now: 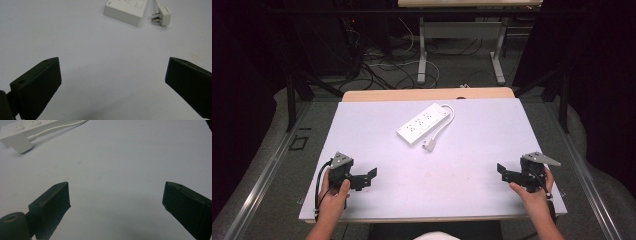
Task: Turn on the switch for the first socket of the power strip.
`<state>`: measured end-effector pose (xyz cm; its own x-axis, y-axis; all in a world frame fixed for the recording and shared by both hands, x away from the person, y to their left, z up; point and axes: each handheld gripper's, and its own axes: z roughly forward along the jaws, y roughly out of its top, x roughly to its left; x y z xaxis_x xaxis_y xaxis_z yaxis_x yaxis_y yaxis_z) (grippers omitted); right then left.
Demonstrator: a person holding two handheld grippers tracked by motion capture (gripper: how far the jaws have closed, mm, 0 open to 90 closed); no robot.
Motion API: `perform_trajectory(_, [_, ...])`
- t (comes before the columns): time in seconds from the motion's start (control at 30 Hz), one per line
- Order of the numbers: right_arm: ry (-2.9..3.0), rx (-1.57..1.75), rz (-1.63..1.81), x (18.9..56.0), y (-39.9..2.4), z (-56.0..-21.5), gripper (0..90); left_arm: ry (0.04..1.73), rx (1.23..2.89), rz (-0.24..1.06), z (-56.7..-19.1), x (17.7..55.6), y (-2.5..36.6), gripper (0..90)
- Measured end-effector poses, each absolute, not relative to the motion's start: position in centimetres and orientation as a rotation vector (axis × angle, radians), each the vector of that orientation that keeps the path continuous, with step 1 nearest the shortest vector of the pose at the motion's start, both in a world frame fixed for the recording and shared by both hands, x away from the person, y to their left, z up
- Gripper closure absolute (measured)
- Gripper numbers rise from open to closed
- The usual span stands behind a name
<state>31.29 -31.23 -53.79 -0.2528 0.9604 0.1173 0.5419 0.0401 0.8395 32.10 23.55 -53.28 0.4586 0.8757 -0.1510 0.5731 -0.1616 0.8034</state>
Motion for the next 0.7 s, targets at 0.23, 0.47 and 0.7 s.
perform_trajectory(0.23, [1.854, 1.483, 1.104, 31.5, -30.9, -53.9, 7.5, 1.216, 1.861, 0.445, -53.4, 32.3, 23.5, 0.2])
perform_trajectory(0.47, [1.873, 1.494, 1.147, 31.6, -30.4, -53.3, 8.8, 1.208, 1.851, 0.453, -53.5, 32.2, 23.4, 0.2])
perform_trajectory(0.7, [1.913, 1.426, 1.139, 32.1, -29.2, -52.1, 10.4, 1.201, 1.859, 0.451, -53.4, 32.0, 23.2, 0.2])
